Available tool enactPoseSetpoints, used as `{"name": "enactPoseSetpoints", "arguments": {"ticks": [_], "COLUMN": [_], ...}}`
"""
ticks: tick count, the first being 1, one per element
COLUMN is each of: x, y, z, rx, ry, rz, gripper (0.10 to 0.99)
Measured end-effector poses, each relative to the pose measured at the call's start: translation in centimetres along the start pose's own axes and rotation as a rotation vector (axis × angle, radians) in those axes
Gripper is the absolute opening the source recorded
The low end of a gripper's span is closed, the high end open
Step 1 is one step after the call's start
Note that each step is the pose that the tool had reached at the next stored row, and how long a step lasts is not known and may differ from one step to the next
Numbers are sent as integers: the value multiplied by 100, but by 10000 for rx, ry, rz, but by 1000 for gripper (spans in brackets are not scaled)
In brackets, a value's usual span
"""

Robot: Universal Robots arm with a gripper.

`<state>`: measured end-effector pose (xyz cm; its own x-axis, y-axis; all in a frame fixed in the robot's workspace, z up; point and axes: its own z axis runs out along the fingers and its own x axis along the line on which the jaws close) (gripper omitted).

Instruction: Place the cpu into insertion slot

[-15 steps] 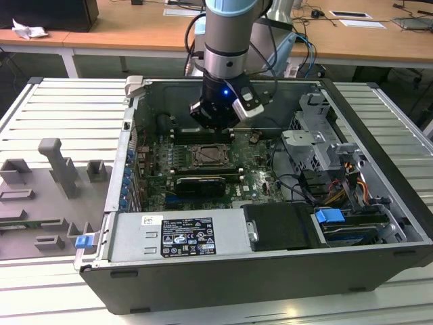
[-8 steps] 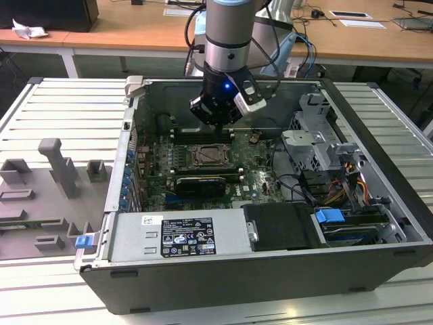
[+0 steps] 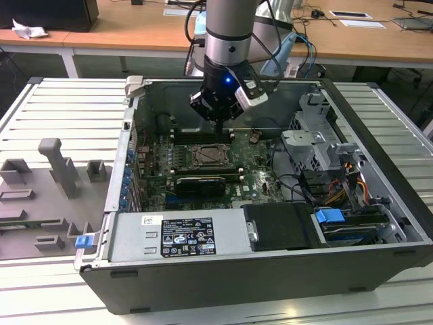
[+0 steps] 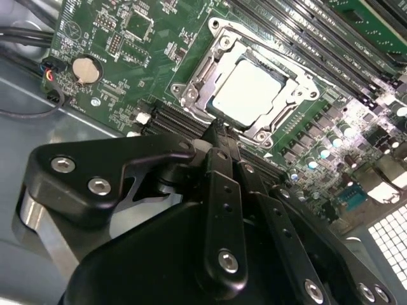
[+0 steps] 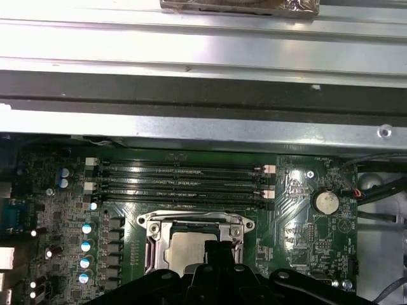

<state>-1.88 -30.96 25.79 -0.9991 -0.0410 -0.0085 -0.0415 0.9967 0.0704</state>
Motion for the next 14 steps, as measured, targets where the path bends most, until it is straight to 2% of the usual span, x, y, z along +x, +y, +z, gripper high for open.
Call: {"name": "enactPoseSetpoints", "arguments": {"ticks": [7,12,14], "x": [2,1,1], "y": [-30,-27,-30], "z": [-2,-80,-80], "rx": [1,9,16], "ry": [0,1,0], "rz": [1,0,0], "gripper": [106,106,106]}}
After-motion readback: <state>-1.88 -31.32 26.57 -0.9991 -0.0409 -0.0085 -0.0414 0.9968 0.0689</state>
